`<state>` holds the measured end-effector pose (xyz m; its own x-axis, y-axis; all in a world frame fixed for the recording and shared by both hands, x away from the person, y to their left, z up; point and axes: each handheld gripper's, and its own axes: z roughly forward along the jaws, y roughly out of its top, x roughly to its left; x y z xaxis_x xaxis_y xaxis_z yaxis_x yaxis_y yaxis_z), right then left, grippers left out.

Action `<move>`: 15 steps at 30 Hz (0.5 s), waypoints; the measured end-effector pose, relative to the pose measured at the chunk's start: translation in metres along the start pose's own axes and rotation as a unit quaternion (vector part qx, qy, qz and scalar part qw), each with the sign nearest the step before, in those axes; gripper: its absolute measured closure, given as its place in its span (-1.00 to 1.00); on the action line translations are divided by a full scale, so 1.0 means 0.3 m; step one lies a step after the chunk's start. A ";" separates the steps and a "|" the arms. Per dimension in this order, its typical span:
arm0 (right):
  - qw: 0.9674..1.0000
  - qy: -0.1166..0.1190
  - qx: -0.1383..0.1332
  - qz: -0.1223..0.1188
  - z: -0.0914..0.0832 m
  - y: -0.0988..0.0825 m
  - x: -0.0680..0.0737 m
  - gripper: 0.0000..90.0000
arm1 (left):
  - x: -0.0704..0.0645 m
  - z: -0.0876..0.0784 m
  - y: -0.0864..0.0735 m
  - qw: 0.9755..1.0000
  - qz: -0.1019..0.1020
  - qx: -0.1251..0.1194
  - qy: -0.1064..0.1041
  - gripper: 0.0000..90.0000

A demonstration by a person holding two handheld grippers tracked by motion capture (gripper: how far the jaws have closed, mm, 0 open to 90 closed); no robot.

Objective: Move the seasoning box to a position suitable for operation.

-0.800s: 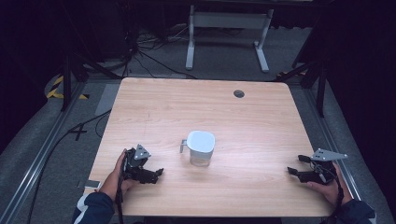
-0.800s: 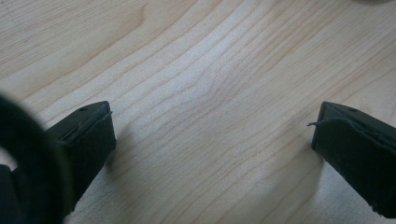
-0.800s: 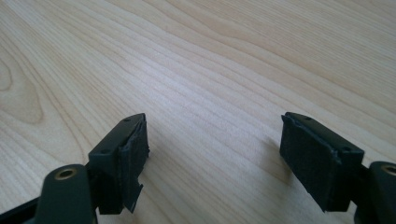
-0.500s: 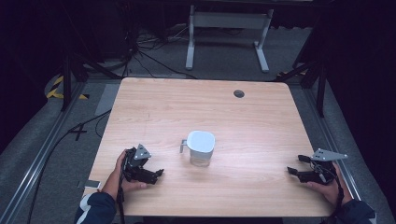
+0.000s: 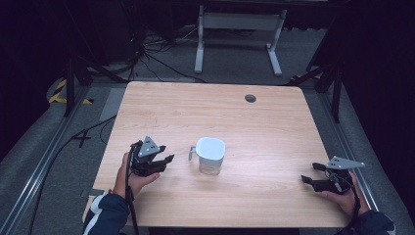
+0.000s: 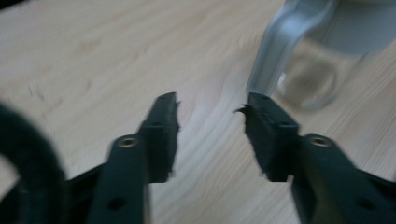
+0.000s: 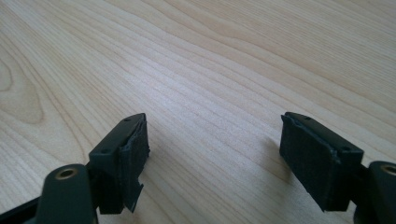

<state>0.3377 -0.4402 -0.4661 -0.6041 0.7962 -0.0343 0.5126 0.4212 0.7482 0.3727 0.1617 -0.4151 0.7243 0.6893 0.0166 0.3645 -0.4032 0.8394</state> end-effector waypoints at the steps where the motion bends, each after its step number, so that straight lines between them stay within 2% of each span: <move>1: 1.000 0.000 0.000 0.000 0.000 0.000 0.000 -0.47 | -0.005 -0.006 0.021 1.000 0.008 -0.013 0.000 0.46; 3: 1.000 0.000 0.001 0.000 -0.001 0.000 0.000 -0.47 | -0.008 -0.008 0.033 1.000 0.010 -0.022 -0.002 0.63; 5: 1.000 0.000 0.001 -0.001 -0.001 0.000 0.000 -0.47 | -0.024 -0.005 0.071 0.999 0.017 -0.041 -0.015 0.70; 7: 1.000 0.000 0.001 -0.001 -0.001 0.000 0.000 -0.47 | -0.038 0.006 0.093 0.998 0.020 -0.047 -0.019 0.74; 12: 1.000 0.000 0.001 -0.001 -0.001 0.000 0.000 -0.47 | -0.081 0.034 0.140 0.996 0.055 -0.065 -0.016 0.92; 15: 1.000 0.000 0.001 -0.001 -0.001 0.000 0.000 -0.47 | -0.096 0.047 0.163 0.995 0.064 -0.073 -0.025 0.97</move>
<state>0.3375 -0.4405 -0.4658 -0.6053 0.7953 -0.0346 0.5136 0.4233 0.7463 0.3781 0.1137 -0.3822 0.7882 0.6066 0.1039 0.1822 -0.3913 0.9020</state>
